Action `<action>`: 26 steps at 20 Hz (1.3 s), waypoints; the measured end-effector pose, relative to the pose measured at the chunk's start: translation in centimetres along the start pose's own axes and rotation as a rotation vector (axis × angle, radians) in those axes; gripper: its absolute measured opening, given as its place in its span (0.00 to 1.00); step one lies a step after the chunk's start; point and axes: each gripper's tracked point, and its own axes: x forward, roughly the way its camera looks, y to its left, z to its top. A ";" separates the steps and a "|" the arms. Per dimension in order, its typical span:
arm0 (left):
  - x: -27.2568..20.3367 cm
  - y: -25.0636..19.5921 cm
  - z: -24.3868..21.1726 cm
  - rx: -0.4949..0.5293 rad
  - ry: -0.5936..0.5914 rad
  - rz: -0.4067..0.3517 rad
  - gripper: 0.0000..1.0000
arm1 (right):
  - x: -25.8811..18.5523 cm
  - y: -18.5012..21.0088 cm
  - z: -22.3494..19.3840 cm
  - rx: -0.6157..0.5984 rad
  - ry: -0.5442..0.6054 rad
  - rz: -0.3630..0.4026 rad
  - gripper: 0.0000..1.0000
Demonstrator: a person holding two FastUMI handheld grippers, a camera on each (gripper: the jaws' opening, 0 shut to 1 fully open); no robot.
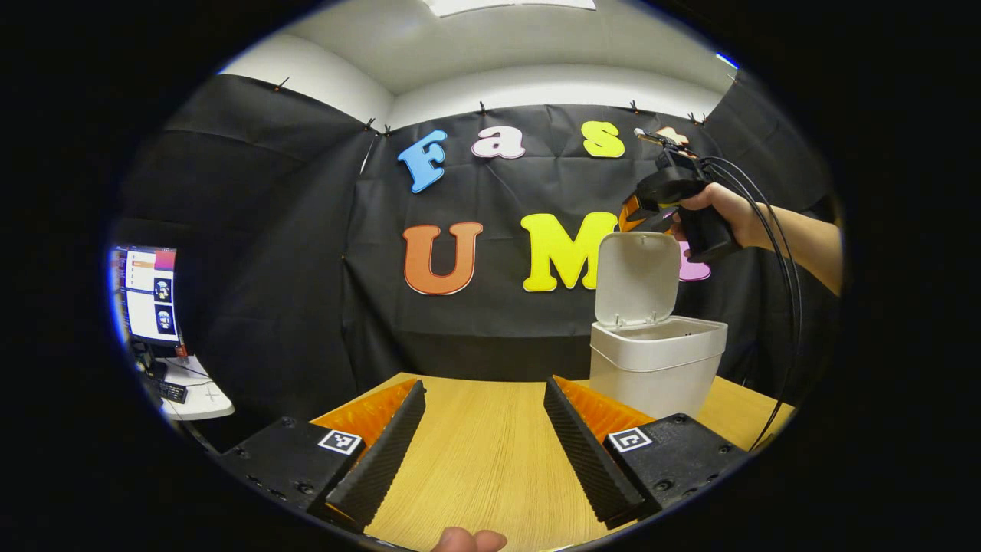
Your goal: Press the lid of the desktop garbage bin to open it, pick up the crumpled paper on the desktop and throw it into the bin, then pick up the pop can on the desktop and drop it into the bin, and finally close the garbage bin lid.
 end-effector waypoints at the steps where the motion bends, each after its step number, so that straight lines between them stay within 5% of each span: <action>1: -0.1 -0.2 0.2 0.000 -0.003 -0.002 1.00 | -0.8 0.2 -0.7 0.003 0.015 0.008 0.96; 6: -0.6 -0.4 0.9 0.028 -0.022 0.005 1.00 | -4.5 1.5 -4.3 -0.017 0.067 0.062 0.96; 17: -1.3 -1.4 1.5 0.044 -0.024 0.011 1.00 | -9.8 1.6 -8.4 -0.084 -0.045 0.040 0.94; 19: -1.2 -1.9 1.3 0.050 -0.021 0.004 1.00 | -10.5 1.9 -9.6 -0.100 -0.048 0.059 0.99; 20: -1.1 -2.2 1.2 0.050 -0.018 0.000 1.00 | -10.9 1.9 -10.2 -0.101 -0.049 0.064 0.94; 26: -0.5 -3.9 1.0 0.065 -0.007 -0.029 1.00 | -11.9 0.8 -13.4 -0.048 -0.062 0.059 0.98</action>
